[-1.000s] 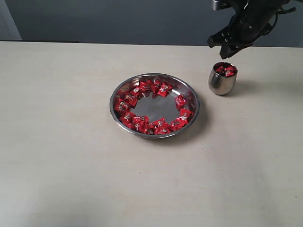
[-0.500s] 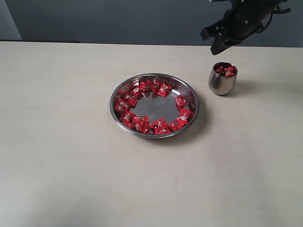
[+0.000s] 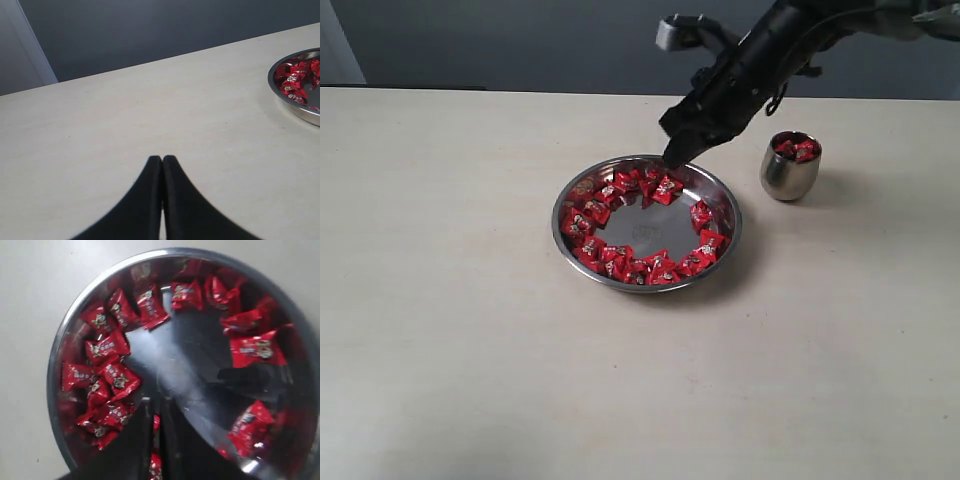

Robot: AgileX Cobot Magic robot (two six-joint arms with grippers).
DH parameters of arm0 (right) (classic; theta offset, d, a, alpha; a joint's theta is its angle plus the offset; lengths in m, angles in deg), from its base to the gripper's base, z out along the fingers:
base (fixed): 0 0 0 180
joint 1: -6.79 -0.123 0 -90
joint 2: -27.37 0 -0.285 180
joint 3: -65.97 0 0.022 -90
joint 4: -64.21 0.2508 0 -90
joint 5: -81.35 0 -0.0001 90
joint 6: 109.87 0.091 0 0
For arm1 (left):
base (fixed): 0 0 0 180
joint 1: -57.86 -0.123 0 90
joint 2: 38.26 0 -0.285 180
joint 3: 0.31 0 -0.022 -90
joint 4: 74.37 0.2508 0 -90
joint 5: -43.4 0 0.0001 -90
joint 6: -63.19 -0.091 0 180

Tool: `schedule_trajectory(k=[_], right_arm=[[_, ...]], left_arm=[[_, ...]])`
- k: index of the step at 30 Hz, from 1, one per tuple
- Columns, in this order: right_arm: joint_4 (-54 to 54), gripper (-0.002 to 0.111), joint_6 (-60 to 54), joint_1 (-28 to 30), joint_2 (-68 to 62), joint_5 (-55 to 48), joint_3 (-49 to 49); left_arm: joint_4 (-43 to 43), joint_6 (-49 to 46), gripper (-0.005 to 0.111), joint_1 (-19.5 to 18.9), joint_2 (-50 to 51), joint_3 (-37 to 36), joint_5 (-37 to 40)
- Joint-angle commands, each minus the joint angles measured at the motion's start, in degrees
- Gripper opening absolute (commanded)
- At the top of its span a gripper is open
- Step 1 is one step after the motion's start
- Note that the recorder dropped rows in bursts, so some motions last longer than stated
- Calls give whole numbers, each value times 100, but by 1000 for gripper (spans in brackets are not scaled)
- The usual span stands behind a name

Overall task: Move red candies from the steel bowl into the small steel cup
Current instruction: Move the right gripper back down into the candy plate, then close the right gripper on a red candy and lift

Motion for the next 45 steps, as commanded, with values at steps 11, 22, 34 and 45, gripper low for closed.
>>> schedule_trajectory(k=[11, 22, 34, 45], right_arm=[[-152, 43, -224, -1032, -698, 364, 41], [-312, 43, -224, -1087, -939, 846, 41], [-359, 43, -224, -1087, -1121, 659, 41], [-719, 0, -211, -939, -508, 886, 41]], left_arm=[[6, 31, 0, 2, -25, 6, -39], [17, 31, 0, 2, -25, 6, -39], [17, 31, 0, 2, -25, 6, -39], [17, 31, 0, 2, -25, 6, -39]])
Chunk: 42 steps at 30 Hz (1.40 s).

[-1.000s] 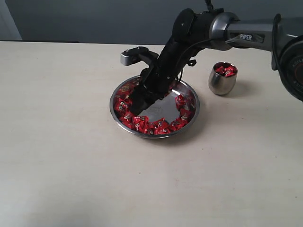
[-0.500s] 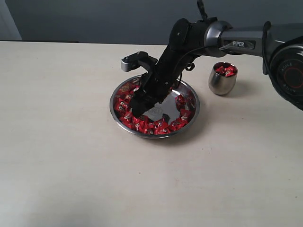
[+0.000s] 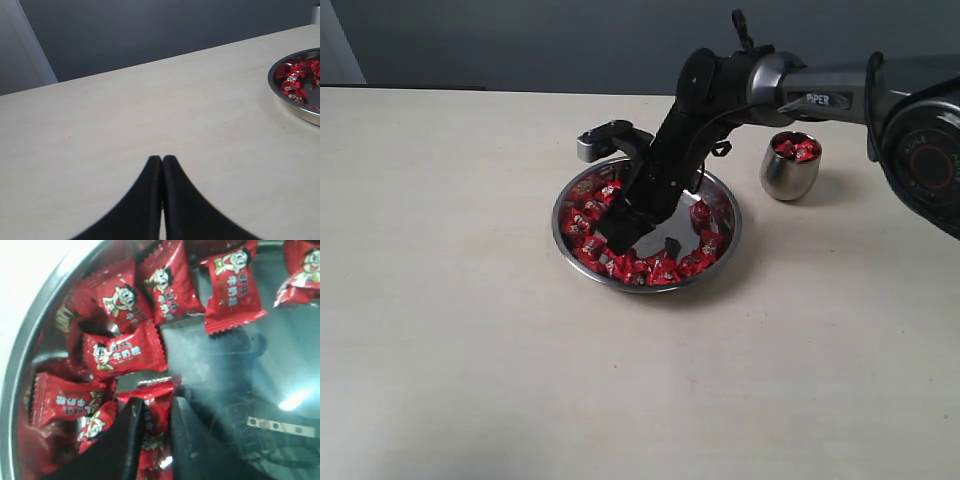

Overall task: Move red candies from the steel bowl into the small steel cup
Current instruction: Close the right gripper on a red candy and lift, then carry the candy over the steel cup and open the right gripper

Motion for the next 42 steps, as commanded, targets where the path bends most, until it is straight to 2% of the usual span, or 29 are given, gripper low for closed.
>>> schedule_trajectory(k=[1, 9, 13, 18, 27, 34, 42], right_arm=[[-336, 0, -26, 235, 644, 263, 0], [-1114, 0, 1108, 1804, 1323, 627, 0], [-1377, 0, 1201, 2224, 1313, 743, 0], [-1930, 0, 1473, 2372, 1311, 650, 0], [-1958, 1, 1473, 2372, 1212, 420, 0], [-1845, 26, 1473, 2372, 1017, 304, 0], [-1829, 27, 1473, 2372, 1038, 404, 0]], left_arm=[[17, 31, 0, 2, -25, 6, -39], [17, 31, 0, 2, -25, 6, -39], [17, 31, 0, 2, -25, 6, -39], [17, 31, 0, 2, -25, 6, -39], [17, 31, 0, 2, -25, 6, -39], [17, 31, 0, 2, -25, 6, -39], [17, 31, 0, 2, -25, 6, -39]])
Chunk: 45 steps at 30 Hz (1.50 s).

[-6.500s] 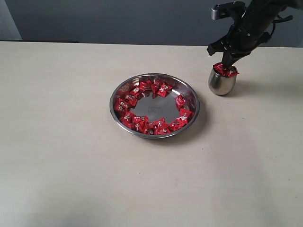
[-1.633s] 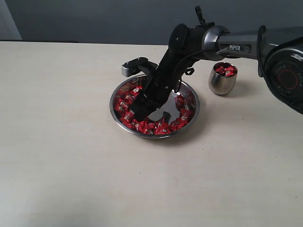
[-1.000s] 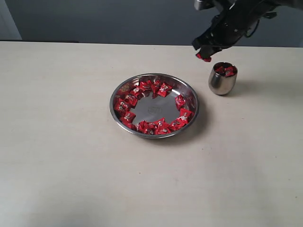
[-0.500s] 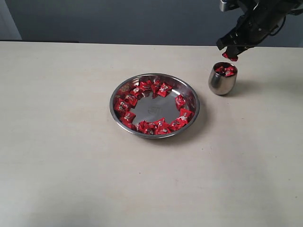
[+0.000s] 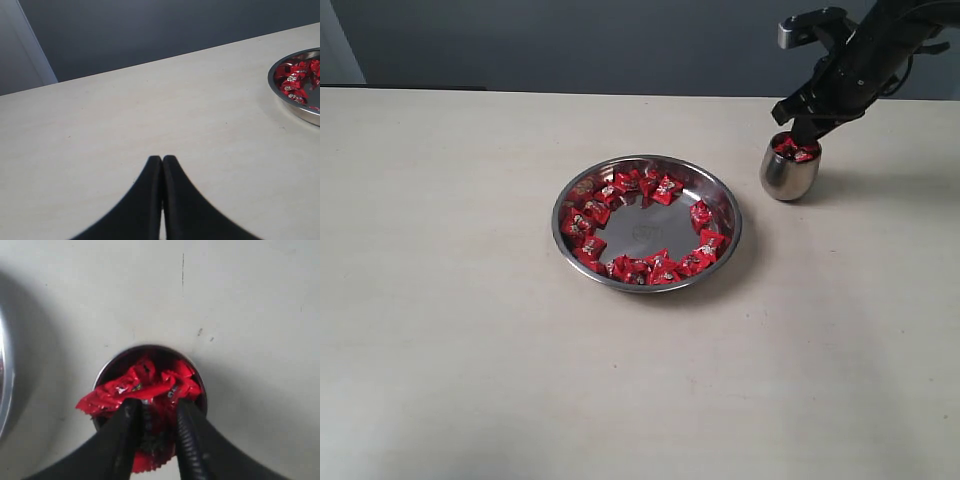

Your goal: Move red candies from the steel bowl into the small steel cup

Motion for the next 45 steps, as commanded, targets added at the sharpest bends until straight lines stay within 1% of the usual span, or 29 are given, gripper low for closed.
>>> schedule_trajectory(k=[1, 11, 15, 17, 18, 20, 21, 22, 23, 26, 29, 33, 36, 38, 39, 41, 45], right_arm=[[39, 27, 5, 35, 78, 130, 0], [61, 28, 5, 35, 220, 77, 0], [61, 40, 5, 35, 233, 77, 0], [61, 42, 5, 35, 290, 41, 0], [61, 40, 5, 35, 334, 13, 0], [2, 28, 23, 35, 511, -76, 0], [-7, 18, 155, 35, 611, -130, 0], [38, -1, 239, 35, 788, -268, 0], [97, 0, 260, 35, 923, -378, 0], [713, -1, 181, 35, 1515, -620, 217], [1013, -1, 71, 23, 2398, -568, 845], [1080, -1, 113, 10, 3893, -92, 2172], [1080, -1, 653, 10, 5063, 540, 3218], [1092, -1, 1031, 10, 5801, 616, 3822], [1151, -1, 1241, 10, 6120, 521, 4067], [1277, -1, 1677, 10, 6666, -28, 4440], [1012, -1, 1636, 10, 7366, -976, 4681]], left_arm=[[17, 31, 0, 2, -25, 6, -39], [17, 31, 0, 2, -25, 6, -39], [17, 31, 0, 2, -25, 6, -39], [17, 31, 0, 2, -25, 6, -39], [17, 31, 0, 2, -25, 6, -39], [17, 31, 0, 2, -25, 6, -39], [17, 31, 0, 2, -25, 6, -39], [17, 31, 0, 2, -25, 6, -39], [17, 31, 0, 2, -25, 6, -39], [17, 31, 0, 2, -25, 6, -39], [17, 31, 0, 2, -25, 6, -39], [17, 31, 0, 2, -25, 6, -39], [17, 31, 0, 2, -25, 6, -39], [17, 31, 0, 2, -25, 6, -39], [17, 31, 0, 2, -25, 6, -39], [17, 31, 0, 2, -25, 6, -39], [17, 31, 0, 2, -25, 6, -39]])
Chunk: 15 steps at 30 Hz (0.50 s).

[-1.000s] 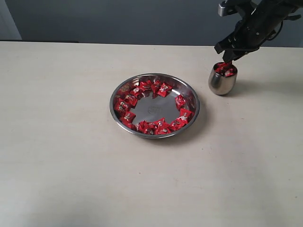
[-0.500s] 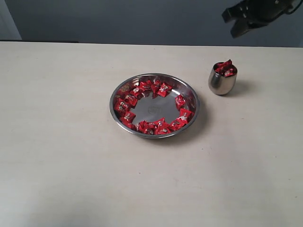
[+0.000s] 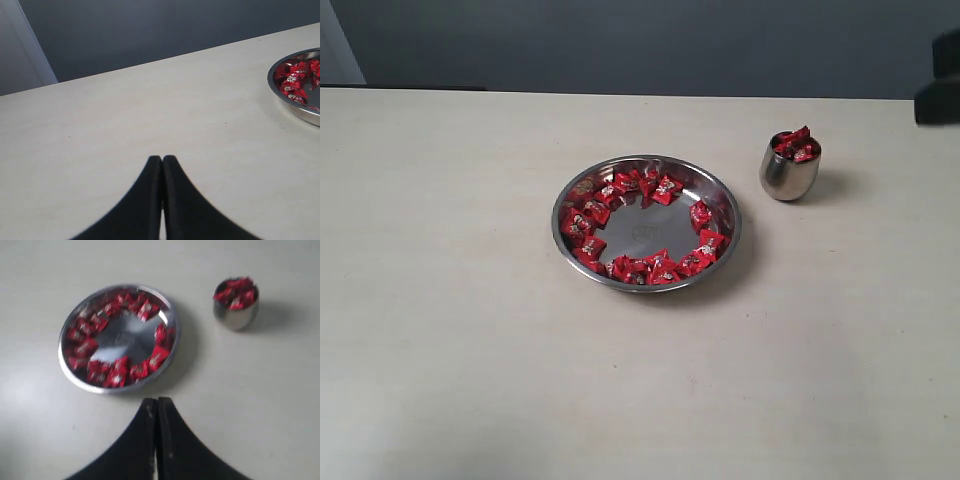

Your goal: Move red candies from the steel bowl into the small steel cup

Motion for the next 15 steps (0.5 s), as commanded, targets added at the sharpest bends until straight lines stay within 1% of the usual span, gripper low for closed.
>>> schedule_trajectory(k=[1, 3, 4, 7, 9, 11, 13, 15], right_arm=[[-240, -1, 147, 10, 776, -780, 270], [-208, -1, 298, 10, 1066, -341, 470], [-158, -1, 296, 10, 1230, 38, 675], [98, -1, 46, 24, 1815, 1156, 1613], [572, -1, -605, 188, 2379, 2217, 2416], [1393, -1, -1597, 626, 3162, 3070, 3346], [2044, -1, -2382, 1032, 3927, 3411, 4082], [2340, -1, -2942, 1239, 4496, 3495, 4716]], left_arm=[[17, 31, 0, 2, -25, 6, -39], [17, 31, 0, 2, -25, 6, -39], [17, 31, 0, 2, -25, 6, -39], [17, 31, 0, 2, -25, 6, -39], [17, 31, 0, 2, -25, 6, -39], [17, 31, 0, 2, -25, 6, -39], [17, 31, 0, 2, -25, 6, -39], [17, 31, 0, 2, -25, 6, -39]])
